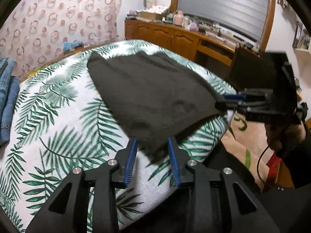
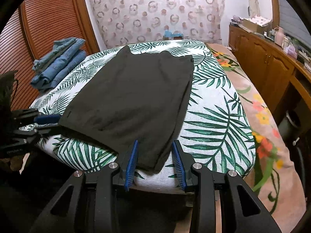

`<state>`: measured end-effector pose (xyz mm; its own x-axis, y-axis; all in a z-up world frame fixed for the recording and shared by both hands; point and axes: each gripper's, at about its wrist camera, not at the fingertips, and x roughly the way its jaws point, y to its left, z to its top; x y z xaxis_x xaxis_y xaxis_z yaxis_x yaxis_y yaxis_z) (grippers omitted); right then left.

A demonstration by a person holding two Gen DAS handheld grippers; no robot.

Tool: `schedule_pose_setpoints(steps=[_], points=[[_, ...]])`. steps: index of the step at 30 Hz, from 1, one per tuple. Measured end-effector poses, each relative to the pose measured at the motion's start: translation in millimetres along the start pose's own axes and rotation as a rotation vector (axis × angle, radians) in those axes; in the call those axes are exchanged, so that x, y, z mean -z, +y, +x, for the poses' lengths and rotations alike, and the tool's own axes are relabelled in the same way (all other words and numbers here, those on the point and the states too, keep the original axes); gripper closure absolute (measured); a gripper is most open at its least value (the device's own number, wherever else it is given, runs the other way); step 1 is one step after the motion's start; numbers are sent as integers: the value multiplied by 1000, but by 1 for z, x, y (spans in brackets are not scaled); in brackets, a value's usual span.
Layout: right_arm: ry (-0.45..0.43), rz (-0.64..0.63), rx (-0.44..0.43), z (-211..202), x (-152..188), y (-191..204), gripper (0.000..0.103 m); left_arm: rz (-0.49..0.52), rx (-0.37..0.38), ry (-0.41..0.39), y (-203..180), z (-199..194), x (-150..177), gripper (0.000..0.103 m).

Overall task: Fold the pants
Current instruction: 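Grasp the black garment end with the left tool while the right tool grasps beside it, then lift the held garment end with both tools and fold it over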

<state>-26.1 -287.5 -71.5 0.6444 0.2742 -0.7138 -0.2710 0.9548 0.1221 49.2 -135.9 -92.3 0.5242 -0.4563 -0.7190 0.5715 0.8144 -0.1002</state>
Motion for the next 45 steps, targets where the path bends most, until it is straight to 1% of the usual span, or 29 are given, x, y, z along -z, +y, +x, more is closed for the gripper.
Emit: schedule_pose_setpoints(steps=[4,6,7,11,14,16,18,20,21,22,26,30,32,34,37,42,44,45], points=[[2,-8,-1,0,0,2,69,-51,8,-42,8,-8,-6,68],[1,-5,-8,1,0,3,70,-80,9,-44,13,-7,-8,68],[1,-4,-13,1,0,2,72,-85,7,-39,14,-5,-9,68],[1,12,-29,2,0,2,76,-97,-19,34,18,16,-9,68],[-1,4,-35,3,1,5,80,-110,-19,58,20,24,-8,68],[-3,3,-42,3,0,7,85,-126,-16,71,22,28,-7,68],[-8,3,-44,3,0,9,87,-139,-10,69,23,29,-5,68],[-15,0,-41,3,1,9,87,-156,1,62,24,28,-5,66],[-16,2,-40,4,2,10,88,-167,15,56,25,28,-4,60],[-18,5,-41,4,2,10,88,-174,25,52,24,28,-4,57],[-22,7,-37,4,3,12,88,-185,22,42,22,29,-4,57],[-24,3,-35,4,3,13,88,-161,29,42,18,28,-3,57],[-26,0,-34,4,3,14,88,-163,40,45,18,27,-2,59],[-26,-1,-32,4,3,14,88,-161,45,51,18,25,1,64],[-26,-3,-29,5,2,15,89,-161,58,57,17,24,1,69],[-29,-5,-26,5,2,16,90,-141,55,52,12,25,0,71],[-28,-14,-25,6,1,16,91,-135,61,55,11,26,-1,76],[-30,-17,-24,5,0,17,92,-137,73,54,11,26,-1,81]])
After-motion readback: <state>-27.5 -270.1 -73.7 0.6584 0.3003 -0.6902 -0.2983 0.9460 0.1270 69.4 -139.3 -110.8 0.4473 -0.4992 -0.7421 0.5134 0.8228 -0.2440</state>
